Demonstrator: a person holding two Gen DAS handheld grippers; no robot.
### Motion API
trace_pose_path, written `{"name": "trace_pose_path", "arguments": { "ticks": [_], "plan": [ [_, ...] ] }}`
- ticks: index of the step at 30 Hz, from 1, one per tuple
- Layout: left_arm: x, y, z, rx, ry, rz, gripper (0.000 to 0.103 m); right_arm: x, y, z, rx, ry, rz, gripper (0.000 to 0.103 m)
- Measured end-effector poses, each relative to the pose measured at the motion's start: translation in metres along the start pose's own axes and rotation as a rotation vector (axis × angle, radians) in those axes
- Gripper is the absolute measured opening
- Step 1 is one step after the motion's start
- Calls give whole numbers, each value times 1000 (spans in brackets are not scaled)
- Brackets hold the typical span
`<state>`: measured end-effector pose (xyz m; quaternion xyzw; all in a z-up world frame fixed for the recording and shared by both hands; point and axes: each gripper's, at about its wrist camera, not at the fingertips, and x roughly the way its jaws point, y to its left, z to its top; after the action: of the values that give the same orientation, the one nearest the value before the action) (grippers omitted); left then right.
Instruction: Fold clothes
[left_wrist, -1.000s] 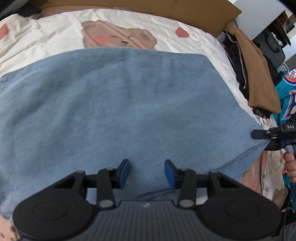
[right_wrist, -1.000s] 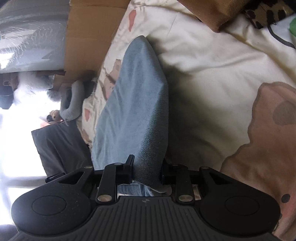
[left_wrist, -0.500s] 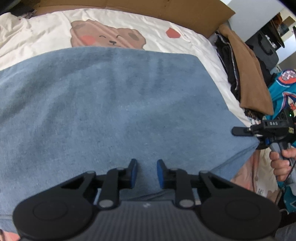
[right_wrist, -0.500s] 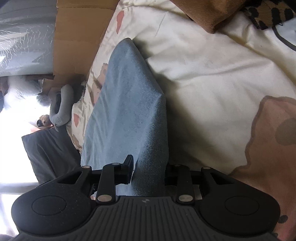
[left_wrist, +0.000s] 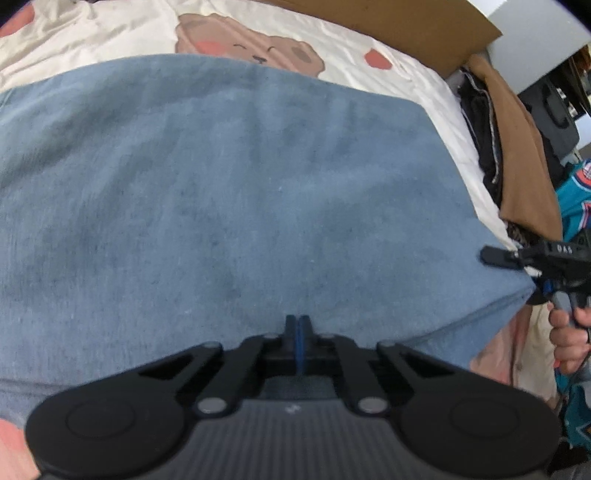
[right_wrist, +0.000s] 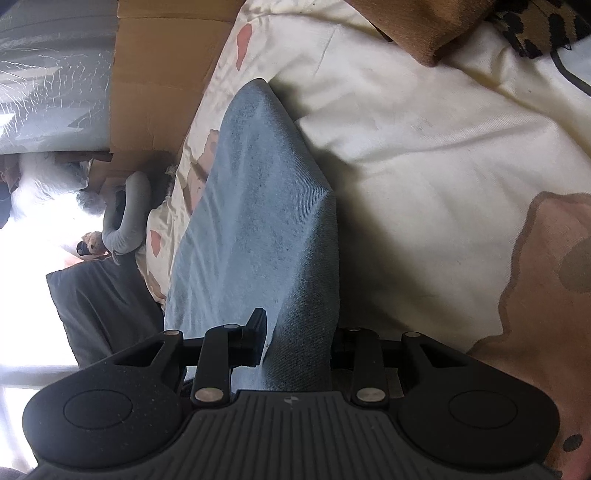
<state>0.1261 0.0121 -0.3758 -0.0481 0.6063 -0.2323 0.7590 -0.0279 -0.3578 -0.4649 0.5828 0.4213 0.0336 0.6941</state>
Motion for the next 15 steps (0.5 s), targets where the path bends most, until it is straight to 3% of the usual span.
{"name": "trace_pose_path", "arguments": {
  "ticks": [15],
  "plan": [
    [4, -4, -23, -24, 78, 1, 1, 6, 1, 1, -13, -16, -17, 32]
  ]
}}
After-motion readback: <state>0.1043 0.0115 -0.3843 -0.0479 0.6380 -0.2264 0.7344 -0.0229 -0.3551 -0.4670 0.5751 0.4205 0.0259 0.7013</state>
